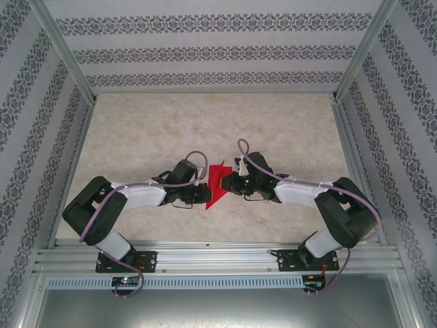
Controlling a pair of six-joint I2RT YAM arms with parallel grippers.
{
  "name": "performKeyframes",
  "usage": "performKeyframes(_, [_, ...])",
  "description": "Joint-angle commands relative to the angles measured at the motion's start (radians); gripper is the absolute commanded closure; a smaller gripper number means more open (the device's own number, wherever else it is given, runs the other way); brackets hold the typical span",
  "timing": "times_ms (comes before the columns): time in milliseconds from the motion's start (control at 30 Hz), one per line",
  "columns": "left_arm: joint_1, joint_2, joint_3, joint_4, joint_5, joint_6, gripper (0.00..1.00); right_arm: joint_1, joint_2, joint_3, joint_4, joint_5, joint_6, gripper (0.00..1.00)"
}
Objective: Fold a paper plane with a square sheet of paper (pick it up from the middle)
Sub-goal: Fourth fold the wing at the center of the table.
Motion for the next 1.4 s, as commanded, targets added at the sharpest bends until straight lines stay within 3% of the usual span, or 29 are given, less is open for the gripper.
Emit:
performKeyframes(0, [0.033,-0.001,-0.016,0.077,0.090,-0.035,0.90,0.017,0.040,0.048,0.087,-0.038,0.011,0.86])
performKeyframes(267, [0.077,0.056,-0.007,0.108,0.188,-0.054,0.90,0.019,0.137,0.079,0.190,-0.096,0.057,0.88])
performKeyframes(567, [0.105,0.104,-0.009,0.148,0.232,-0.072,0.90,-0.006,0.196,0.085,0.193,-0.052,0.073,0.88])
performKeyframes(800, [0.143,0.132,-0.006,0.194,0.310,-0.106,0.90,-0.020,0.161,0.081,0.178,-0.048,0.056,0.87])
performKeyframes(1367, [0.181,0.192,0.005,0.231,0.379,-0.160,0.91,-0.017,0.258,0.132,0.203,-0.083,0.056,0.86])
